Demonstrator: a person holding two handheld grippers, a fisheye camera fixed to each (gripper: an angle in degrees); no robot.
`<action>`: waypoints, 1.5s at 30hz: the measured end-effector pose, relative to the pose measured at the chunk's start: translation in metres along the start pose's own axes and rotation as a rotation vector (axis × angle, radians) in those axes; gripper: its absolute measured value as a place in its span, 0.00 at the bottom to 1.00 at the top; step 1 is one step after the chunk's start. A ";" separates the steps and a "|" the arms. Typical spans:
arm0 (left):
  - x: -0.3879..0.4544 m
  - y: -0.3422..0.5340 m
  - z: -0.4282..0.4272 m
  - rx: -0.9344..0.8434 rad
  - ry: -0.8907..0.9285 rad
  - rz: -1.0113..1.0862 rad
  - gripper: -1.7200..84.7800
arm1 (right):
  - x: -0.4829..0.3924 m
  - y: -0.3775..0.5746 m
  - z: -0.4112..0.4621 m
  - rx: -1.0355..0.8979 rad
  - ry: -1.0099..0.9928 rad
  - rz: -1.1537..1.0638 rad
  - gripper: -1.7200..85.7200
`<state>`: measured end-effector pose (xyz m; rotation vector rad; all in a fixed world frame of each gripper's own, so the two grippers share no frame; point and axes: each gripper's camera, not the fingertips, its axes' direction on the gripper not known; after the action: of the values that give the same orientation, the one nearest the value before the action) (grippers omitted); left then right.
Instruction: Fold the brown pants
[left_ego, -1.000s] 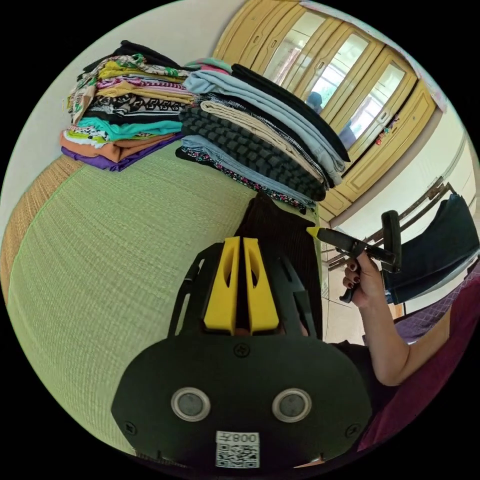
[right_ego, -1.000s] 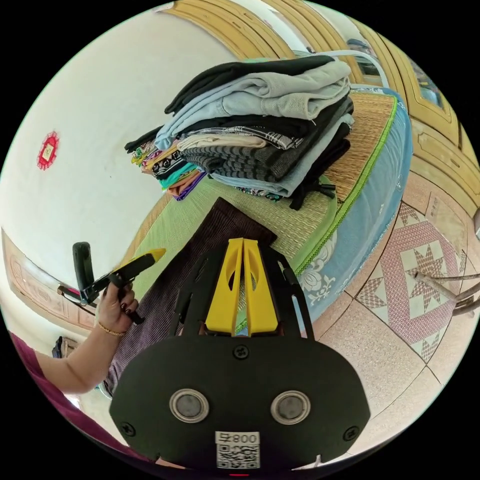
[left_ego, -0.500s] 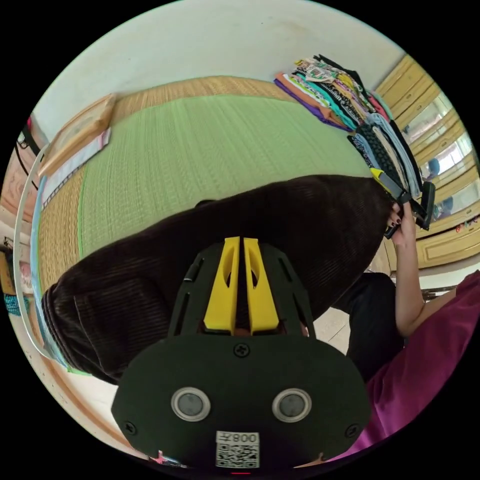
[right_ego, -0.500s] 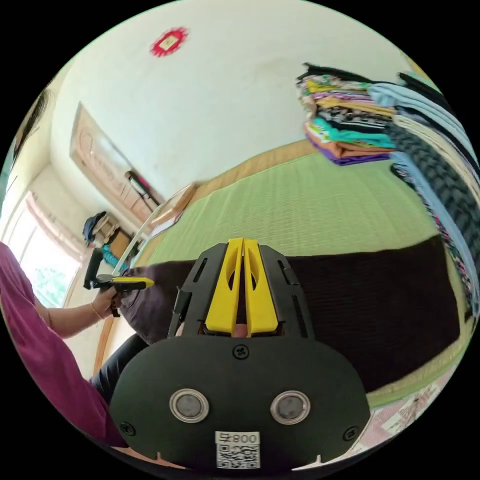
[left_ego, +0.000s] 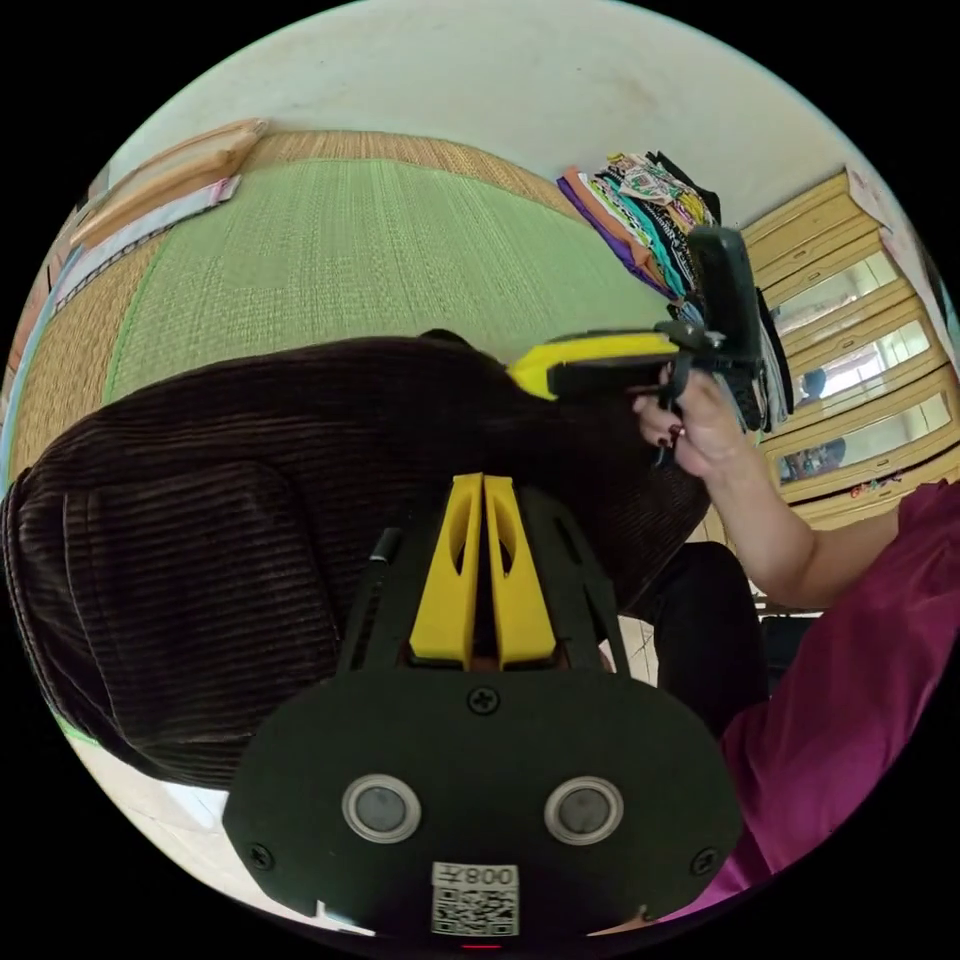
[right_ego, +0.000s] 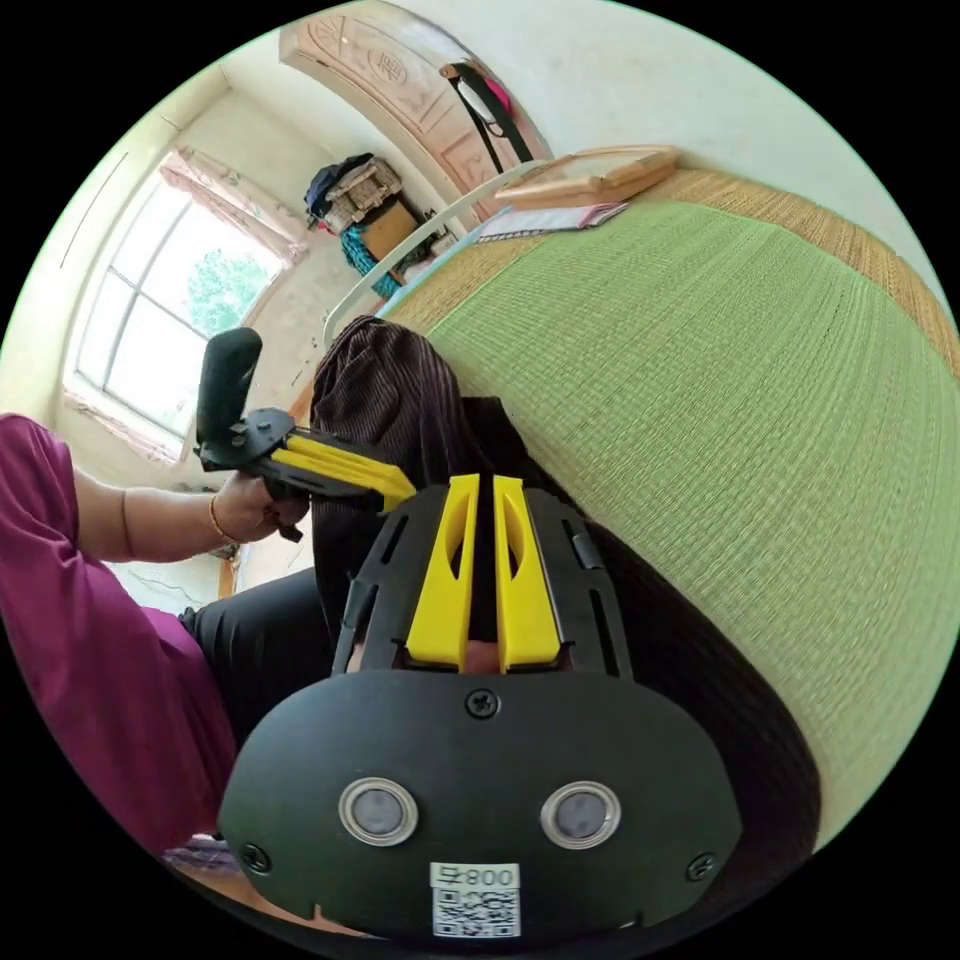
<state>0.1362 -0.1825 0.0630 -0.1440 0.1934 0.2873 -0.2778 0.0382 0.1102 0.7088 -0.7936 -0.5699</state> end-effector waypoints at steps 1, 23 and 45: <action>-0.010 -0.002 -0.015 0.055 -0.004 0.019 0.04 | -0.001 0.005 0.005 0.026 -0.018 0.021 0.05; -0.120 0.021 -0.091 0.098 0.131 0.207 0.03 | -0.037 -0.043 0.045 0.068 -0.131 -0.031 0.03; -0.147 0.033 -0.116 0.124 0.110 0.294 0.03 | -0.012 -0.183 0.109 -0.190 -0.120 -0.379 0.06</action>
<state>-0.0315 -0.2102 -0.0230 -0.0072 0.3420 0.5595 -0.4062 -0.1077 0.0225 0.6567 -0.7080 -1.0253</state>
